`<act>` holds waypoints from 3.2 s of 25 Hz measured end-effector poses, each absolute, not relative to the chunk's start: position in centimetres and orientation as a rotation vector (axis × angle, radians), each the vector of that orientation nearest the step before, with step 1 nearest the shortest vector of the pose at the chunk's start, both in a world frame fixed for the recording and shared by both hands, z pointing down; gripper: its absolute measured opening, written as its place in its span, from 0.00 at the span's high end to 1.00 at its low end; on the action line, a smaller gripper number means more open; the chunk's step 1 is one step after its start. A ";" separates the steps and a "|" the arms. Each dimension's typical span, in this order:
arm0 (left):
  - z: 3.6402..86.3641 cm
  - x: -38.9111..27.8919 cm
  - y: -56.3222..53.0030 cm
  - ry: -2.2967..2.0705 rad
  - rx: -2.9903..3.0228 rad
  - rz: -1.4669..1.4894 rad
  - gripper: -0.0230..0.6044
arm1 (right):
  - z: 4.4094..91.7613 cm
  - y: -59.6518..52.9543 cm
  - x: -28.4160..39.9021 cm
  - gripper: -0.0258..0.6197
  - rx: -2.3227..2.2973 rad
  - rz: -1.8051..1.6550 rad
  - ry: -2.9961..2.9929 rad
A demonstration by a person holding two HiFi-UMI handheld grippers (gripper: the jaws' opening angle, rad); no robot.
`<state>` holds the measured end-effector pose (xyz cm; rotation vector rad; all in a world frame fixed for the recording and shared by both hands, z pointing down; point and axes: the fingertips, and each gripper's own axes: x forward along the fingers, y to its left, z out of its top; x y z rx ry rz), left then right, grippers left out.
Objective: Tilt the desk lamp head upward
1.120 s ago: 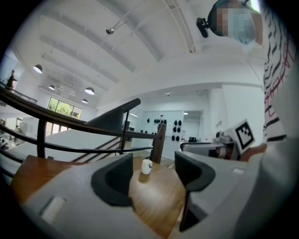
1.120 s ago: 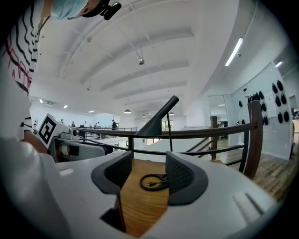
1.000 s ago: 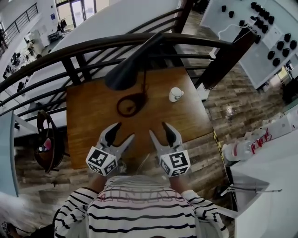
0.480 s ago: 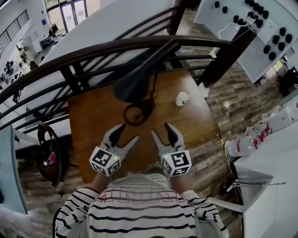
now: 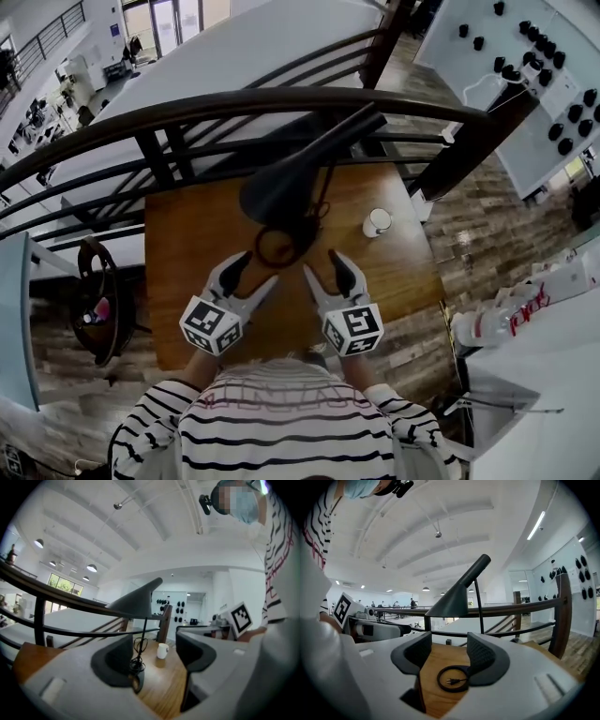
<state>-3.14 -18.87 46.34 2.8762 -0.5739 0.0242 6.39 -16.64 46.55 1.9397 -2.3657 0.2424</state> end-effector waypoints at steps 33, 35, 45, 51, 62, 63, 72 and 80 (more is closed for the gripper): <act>43.5 4.3 -25.3 -0.932 2.707 -0.114 0.51 | 48.8 -33.3 16.7 0.73 1.649 0.101 -2.402; 43.5 4.3 -25.3 -0.925 2.706 -0.107 0.51 | 48.8 -33.5 16.7 0.81 1.656 0.082 -2.395; 43.4 3.8 -25.2 -0.890 2.682 -0.125 0.50 | 48.8 -33.5 16.3 0.89 1.659 0.067 -2.453; 42.9 3.7 -25.1 -0.885 2.684 -0.143 0.48 | 48.7 -33.6 16.4 0.89 1.663 0.069 -2.466; 35.6 -0.2 -24.9 -1.040 2.828 -0.229 0.47 | 48.7 -33.5 16.4 0.89 1.672 0.069 -2.456; 34.7 -0.6 -24.9 -1.052 2.848 -0.238 0.47 | 48.7 -33.5 16.4 0.89 1.674 0.069 -2.455; 28.2 -1.4 -24.9 -1.091 2.986 -0.247 0.47 | 48.8 -33.7 16.2 0.89 1.668 0.096 -2.435; 24.5 -0.9 -24.6 -1.119 3.036 -0.253 0.47 | 48.8 -33.4 16.1 0.89 1.688 0.099 -2.428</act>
